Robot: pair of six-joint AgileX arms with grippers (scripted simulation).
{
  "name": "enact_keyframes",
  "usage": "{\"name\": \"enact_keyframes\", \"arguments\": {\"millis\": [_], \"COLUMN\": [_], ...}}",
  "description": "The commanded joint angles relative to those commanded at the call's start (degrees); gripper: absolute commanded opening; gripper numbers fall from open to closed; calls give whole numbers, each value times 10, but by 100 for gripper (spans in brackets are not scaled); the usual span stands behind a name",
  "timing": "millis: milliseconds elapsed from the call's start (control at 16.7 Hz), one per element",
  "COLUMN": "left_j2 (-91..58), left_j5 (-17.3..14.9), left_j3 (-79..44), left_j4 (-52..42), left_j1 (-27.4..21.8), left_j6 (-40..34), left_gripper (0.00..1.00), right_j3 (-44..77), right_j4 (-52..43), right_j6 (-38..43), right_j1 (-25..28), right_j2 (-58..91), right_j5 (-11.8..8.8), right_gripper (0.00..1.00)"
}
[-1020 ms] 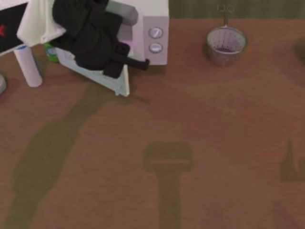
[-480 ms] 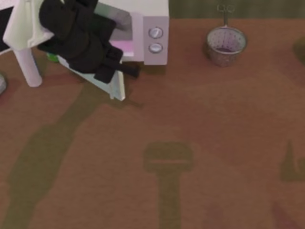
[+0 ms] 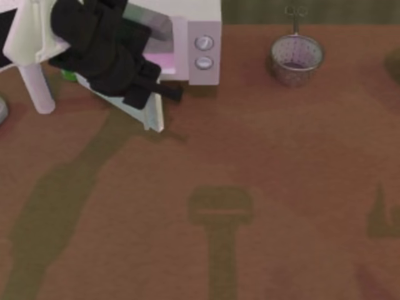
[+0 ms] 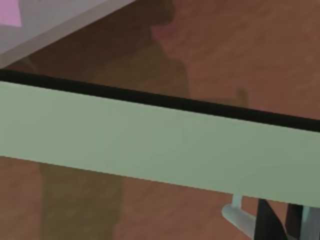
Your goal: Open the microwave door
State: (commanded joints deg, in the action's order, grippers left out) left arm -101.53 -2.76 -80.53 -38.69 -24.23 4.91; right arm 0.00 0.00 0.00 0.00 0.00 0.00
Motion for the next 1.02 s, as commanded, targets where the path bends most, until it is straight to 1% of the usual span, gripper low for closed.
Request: {"name": "enact_keyframes", "arguments": {"millis": [720,840,1020], "left_j2": [0,-1,11], "left_j5": [0,-5,-20], "left_j3": [0,2,15], "left_j4": [0,0,-1], "left_j1": [0,-2,10], "left_j6": [0,0,31], "left_gripper": [0,0,0], "right_j3": [0,0,0], "right_j4": [0,0,0], "right_j6": [0,0,0], "right_j1": [0,0,0], "right_j2": [0,0,0], "right_j5": [0,0,0], "right_gripper": [100,100,100]}}
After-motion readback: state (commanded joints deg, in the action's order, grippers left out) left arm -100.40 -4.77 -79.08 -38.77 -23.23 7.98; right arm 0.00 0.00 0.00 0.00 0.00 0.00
